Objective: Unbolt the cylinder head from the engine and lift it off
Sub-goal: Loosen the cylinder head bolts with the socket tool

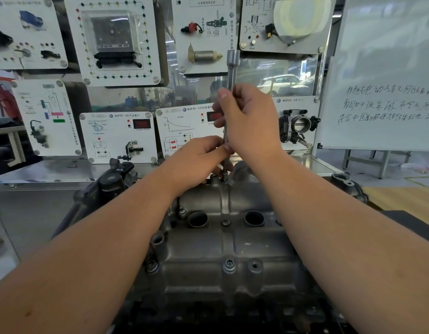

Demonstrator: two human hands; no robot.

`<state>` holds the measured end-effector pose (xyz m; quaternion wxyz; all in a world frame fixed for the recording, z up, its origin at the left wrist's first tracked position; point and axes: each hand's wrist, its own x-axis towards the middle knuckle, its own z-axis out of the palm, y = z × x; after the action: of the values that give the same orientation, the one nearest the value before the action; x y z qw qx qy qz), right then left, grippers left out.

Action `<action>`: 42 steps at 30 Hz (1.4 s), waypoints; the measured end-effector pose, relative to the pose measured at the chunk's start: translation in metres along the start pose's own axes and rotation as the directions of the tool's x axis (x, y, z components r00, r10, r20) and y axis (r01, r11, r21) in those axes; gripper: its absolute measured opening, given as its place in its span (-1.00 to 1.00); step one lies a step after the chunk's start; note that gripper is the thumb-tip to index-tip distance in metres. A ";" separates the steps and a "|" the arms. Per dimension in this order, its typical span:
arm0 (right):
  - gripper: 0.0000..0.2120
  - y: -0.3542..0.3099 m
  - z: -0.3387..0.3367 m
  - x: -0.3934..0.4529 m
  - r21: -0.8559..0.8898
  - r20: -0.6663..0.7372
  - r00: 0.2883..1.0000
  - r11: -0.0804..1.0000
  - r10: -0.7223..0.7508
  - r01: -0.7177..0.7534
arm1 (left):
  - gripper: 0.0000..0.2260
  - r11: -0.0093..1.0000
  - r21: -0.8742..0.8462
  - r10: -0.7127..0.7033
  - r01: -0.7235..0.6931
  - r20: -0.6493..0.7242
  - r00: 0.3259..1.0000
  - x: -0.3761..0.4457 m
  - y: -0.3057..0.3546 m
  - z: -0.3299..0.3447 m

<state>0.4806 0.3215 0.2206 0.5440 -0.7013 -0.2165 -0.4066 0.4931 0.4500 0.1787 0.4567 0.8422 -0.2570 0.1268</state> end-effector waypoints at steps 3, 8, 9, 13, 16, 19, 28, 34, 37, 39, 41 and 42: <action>-0.75 0.000 0.001 0.000 0.002 0.040 0.999 1.000 0.016 -0.016 | -0.83 1.000 -0.003 0.027 -0.027 0.004 1.000 0.000 -0.001 -0.001; -0.87 -0.001 0.002 -0.002 0.076 0.051 0.998 0.997 0.026 -0.030 | -0.70 0.997 -0.004 0.079 -0.079 0.004 0.997 0.002 -0.001 -0.001; -0.84 -0.001 0.001 -0.003 0.081 0.041 0.999 0.996 0.024 -0.027 | -0.68 0.997 0.001 0.082 -0.082 0.005 0.997 0.002 -0.001 -0.001; -0.80 -0.001 0.002 -0.002 0.021 0.045 0.999 1.000 0.011 -0.012 | -0.81 0.999 0.018 0.045 -0.045 -0.020 0.999 0.002 -0.002 0.000; -0.75 -0.001 0.002 -0.001 0.007 0.071 0.997 0.999 0.035 -0.036 | -0.83 0.999 0.035 0.027 -0.026 -0.012 1.000 0.000 0.001 -0.001; -0.81 0.000 0.002 -0.001 0.043 0.087 0.995 0.998 0.047 -0.051 | -0.83 0.999 0.026 0.031 -0.031 -0.017 0.999 0.000 0.002 -0.001; -0.76 0.000 0.001 -0.001 0.029 0.068 0.997 0.999 0.023 -0.025 | -0.84 1.000 0.015 0.017 -0.016 -0.020 1.000 -0.001 0.003 0.000; -0.88 0.000 0.001 -0.002 0.060 0.077 0.997 0.998 0.016 -0.020 | -0.90 0.999 -0.015 0.037 -0.038 -0.025 0.999 -0.001 0.003 -0.001; -0.84 0.002 0.000 -0.001 0.051 0.027 1.000 0.999 -0.001 -0.001 | -0.86 1.000 0.003 0.016 -0.016 -0.038 0.999 -0.001 0.002 -0.001; -0.88 0.002 0.000 0.000 0.027 0.019 1.000 1.000 0.005 -0.005 | -0.84 1.000 0.008 0.002 -0.002 -0.036 0.999 0.000 0.003 -0.001; -0.89 0.003 0.001 0.001 0.024 0.023 0.999 0.999 0.024 -0.024 | -0.84 1.000 -0.006 -0.017 0.017 -0.016 1.000 -0.001 0.004 0.000; -0.87 0.003 0.002 0.001 0.029 0.027 0.999 0.999 0.033 -0.034 | -0.85 1.000 -0.012 -0.022 0.022 -0.006 1.000 -0.002 0.004 0.000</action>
<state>0.4846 0.3219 0.2196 0.5582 -0.7021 -0.2178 -0.3848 0.4892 0.4487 0.1809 0.4639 0.8418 -0.2469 0.1229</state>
